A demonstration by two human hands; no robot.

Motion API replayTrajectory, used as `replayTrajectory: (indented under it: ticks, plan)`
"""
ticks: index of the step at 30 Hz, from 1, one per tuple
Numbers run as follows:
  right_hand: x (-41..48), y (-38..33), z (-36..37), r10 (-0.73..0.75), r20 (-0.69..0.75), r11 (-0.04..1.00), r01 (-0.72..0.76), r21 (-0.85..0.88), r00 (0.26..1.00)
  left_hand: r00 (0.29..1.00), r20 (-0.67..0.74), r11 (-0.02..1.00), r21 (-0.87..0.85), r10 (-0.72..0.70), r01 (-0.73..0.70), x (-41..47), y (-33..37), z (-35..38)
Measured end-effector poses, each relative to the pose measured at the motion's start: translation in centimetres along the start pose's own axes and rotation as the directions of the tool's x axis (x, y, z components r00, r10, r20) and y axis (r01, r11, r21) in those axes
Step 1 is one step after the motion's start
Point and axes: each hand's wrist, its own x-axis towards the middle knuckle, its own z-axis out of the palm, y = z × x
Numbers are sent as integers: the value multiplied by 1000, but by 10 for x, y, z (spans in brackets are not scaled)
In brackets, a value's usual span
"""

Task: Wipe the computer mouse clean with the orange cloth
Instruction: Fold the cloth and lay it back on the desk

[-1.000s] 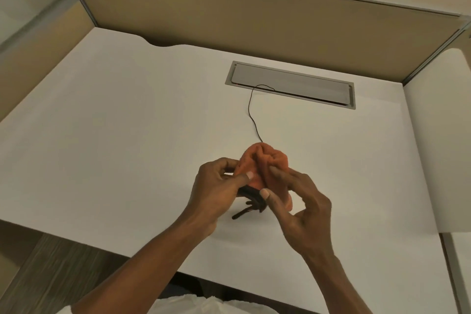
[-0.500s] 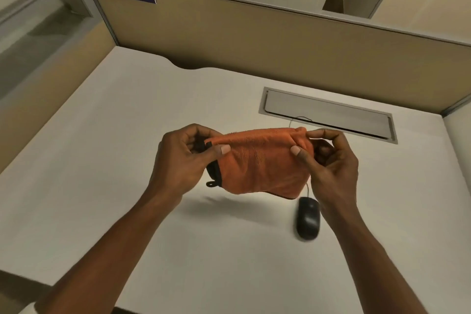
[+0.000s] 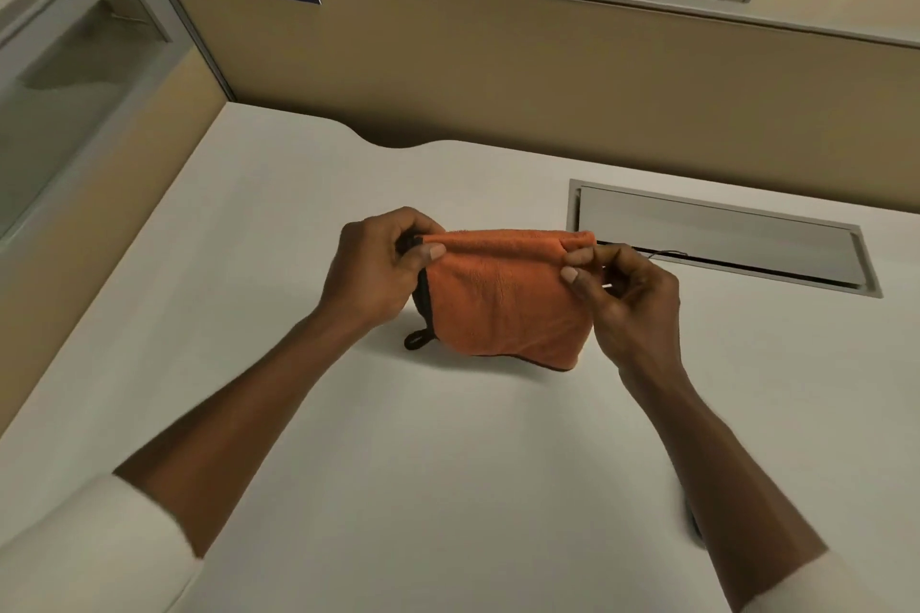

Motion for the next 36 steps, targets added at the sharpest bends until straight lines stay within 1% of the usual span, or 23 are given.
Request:
replayTrajectory:
  ticks: [3,8,11,15,19,22,24,26,28,30,36]
  plan:
    - [37,16,18,6,-7,997,-6,-80,1000,996,43,992,98,81,-85,43,-22,17]
    - [98,42,34,-55,33,954,62,-292,998,981,95,953,240,167,-186,125,-44,43]
    - [129,56,39,-44,113,902,88,-423,993,979,128,937,291,160,-191,165,-51,57]
    - [153,74,44,3,194,794,116,-597,981,975,151,933,298,164,-203,199,-60,77]
    - [161,89,46,80,246,748,105,-655,966,978,170,911,372,123,-179,209,-68,97]
    - [158,99,47,67,268,695,148,-703,961,973,207,890,418,101,-181,198,-75,104]
    - [151,101,47,7,266,652,198,-732,964,938,319,853,446,134,-273,186,-79,105]
    - [142,101,46,-81,294,591,284,-755,952,865,472,791,458,170,-405,174,-84,104]
    - [136,102,47,-103,353,552,348,-758,930,802,584,747,475,128,-465,163,-91,103]
    - [131,103,51,-47,399,529,362,-768,916,769,634,726,494,76,-479,156,-98,103]
    - [137,115,55,69,469,498,377,-781,881,741,666,652,526,83,-546,162,-109,105]
